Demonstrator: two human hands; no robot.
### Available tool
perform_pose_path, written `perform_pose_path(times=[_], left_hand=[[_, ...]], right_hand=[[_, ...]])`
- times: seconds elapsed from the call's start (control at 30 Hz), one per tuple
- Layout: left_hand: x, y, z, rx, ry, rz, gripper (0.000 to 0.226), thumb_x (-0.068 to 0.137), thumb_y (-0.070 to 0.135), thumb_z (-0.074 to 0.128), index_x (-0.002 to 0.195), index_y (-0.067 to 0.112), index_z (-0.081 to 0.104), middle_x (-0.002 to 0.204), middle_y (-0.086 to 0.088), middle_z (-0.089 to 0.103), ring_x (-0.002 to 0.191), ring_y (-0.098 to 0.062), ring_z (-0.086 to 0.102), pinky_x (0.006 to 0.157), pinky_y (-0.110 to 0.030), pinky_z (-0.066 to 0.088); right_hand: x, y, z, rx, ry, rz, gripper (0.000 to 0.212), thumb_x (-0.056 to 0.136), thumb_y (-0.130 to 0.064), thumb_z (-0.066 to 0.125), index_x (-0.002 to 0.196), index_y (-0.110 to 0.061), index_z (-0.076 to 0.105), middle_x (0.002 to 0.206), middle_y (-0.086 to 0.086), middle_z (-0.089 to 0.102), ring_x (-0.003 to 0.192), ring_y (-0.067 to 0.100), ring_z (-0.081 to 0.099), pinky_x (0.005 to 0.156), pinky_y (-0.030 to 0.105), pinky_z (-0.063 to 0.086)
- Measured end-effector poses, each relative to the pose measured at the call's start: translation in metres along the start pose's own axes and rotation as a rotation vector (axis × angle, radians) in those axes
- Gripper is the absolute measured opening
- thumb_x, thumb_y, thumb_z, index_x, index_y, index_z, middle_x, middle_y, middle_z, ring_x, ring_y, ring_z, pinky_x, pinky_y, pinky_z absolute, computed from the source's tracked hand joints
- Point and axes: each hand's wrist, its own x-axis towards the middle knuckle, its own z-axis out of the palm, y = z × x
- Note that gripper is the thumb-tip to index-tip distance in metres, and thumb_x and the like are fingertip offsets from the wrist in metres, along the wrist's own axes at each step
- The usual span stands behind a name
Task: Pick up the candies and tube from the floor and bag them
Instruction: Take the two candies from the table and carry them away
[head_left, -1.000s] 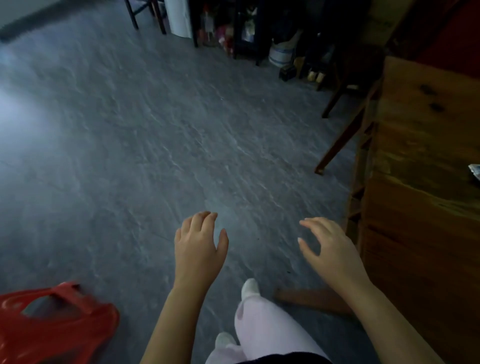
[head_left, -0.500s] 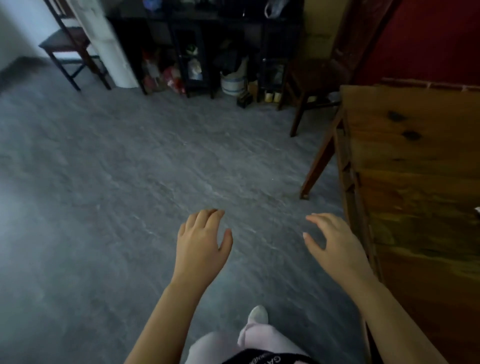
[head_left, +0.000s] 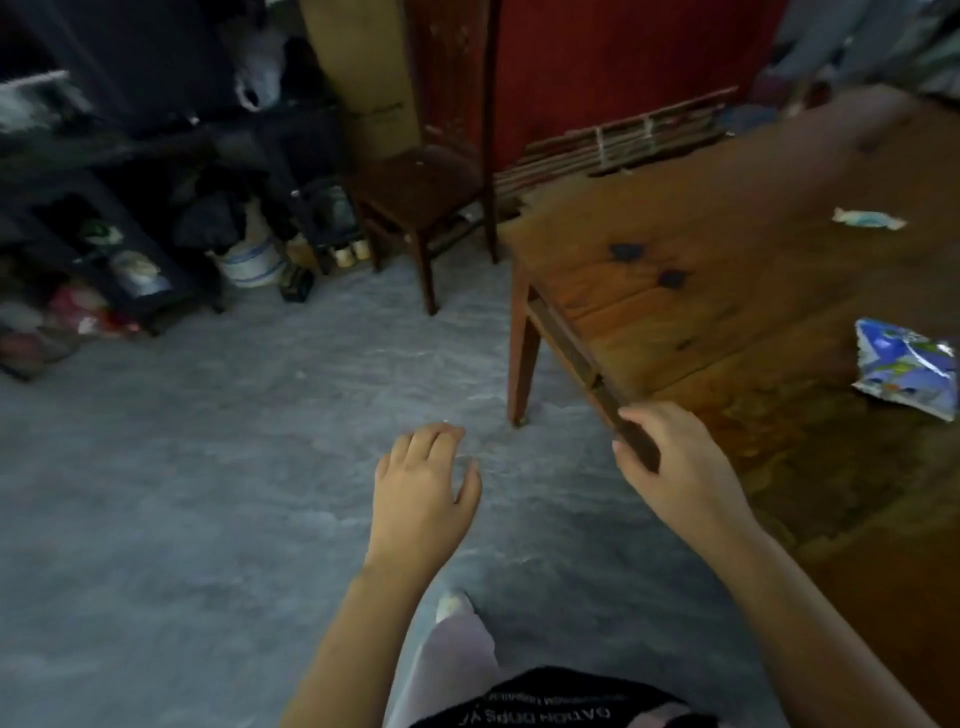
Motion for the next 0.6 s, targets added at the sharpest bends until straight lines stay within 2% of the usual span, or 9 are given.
perform_pose_path(times=[0.2,0.37,0.47,0.6], left_hand=[[0.092,-0.011,0.016,-0.057,-0.108,0.215,0.045,0.081,0.035,0.04,0.103,0.004,0.063,0.103,-0.014,0.066,0.092,-0.034,0.062,0.078,-0.045,0.05],[0.141,0.019,0.047,-0.139,-0.207,0.399,0.043,0.08,0.034,0.042,0.105,0.004,0.062,0.103,-0.014,0.065,0.095,-0.033,0.061,0.083,-0.046,0.05],[0.171,0.04,0.069,-0.183,-0.248,0.461,0.042,0.081,0.034,0.043,0.106,0.005,0.062,0.105,-0.013,0.065,0.097,-0.031,0.06,0.083,-0.045,0.05],[0.219,0.068,0.093,-0.178,-0.242,0.514,0.039,0.081,0.031,0.045,0.105,0.005,0.062,0.105,-0.012,0.064,0.097,-0.029,0.059,0.084,-0.039,0.047]], right_hand=[[0.035,-0.01,-0.003,0.015,0.108,0.205,0.031,0.082,-0.018,0.061,0.111,-0.01,0.056,0.108,0.008,0.06,0.099,0.023,0.054,0.077,0.025,0.04],[0.027,0.03,-0.006,-0.015,0.168,0.459,0.03,0.081,-0.02,0.062,0.109,-0.012,0.058,0.108,0.008,0.059,0.1,0.027,0.054,0.079,0.033,0.045],[0.035,0.058,-0.01,-0.008,0.245,0.548,0.031,0.079,-0.019,0.064,0.109,-0.011,0.058,0.107,0.01,0.06,0.099,0.028,0.055,0.081,0.037,0.048],[0.054,0.104,-0.019,0.013,0.324,0.659,0.037,0.082,-0.022,0.062,0.116,-0.014,0.053,0.113,0.008,0.056,0.102,0.023,0.053,0.08,0.029,0.044]])
